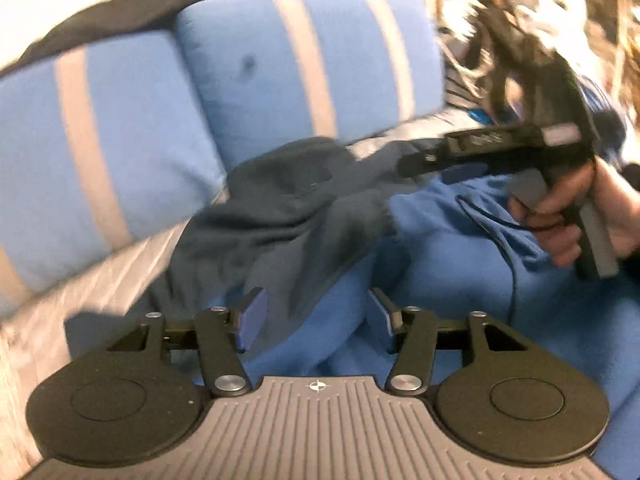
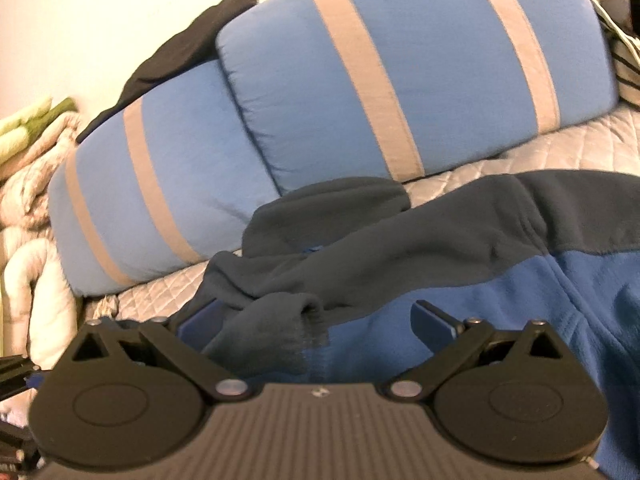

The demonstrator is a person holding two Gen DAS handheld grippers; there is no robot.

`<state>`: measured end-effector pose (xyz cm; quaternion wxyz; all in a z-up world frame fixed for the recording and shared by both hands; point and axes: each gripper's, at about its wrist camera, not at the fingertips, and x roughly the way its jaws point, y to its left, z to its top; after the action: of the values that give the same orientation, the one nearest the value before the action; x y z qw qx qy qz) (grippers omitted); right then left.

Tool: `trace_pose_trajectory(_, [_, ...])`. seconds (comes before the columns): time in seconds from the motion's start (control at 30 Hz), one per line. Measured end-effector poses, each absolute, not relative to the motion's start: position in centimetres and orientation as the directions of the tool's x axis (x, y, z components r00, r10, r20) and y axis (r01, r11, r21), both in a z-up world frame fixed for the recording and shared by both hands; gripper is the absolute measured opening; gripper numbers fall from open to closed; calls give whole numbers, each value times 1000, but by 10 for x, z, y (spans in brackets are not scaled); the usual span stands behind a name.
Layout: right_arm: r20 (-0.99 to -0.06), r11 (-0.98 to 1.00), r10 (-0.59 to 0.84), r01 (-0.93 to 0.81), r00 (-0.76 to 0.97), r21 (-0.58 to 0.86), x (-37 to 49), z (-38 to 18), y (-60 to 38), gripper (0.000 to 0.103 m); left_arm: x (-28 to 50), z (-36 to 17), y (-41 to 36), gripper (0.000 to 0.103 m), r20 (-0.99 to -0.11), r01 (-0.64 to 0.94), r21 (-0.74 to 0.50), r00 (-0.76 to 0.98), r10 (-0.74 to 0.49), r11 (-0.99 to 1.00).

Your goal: Fold clothes

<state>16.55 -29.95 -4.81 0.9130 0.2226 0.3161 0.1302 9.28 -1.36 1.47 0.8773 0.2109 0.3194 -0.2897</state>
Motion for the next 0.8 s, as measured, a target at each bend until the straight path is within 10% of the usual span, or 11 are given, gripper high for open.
trace_pose_trajectory(0.5, [-563, 826, 347, 40, 750, 562, 178, -60, -325, 103, 89, -61, -103, 51, -757, 791, 460, 587, -287, 404])
trace_pose_trajectory(0.8, [-582, 829, 360, 36, 729, 558, 181, -63, -322, 103, 154, -89, -83, 52, -719, 655, 474, 673, -170, 588])
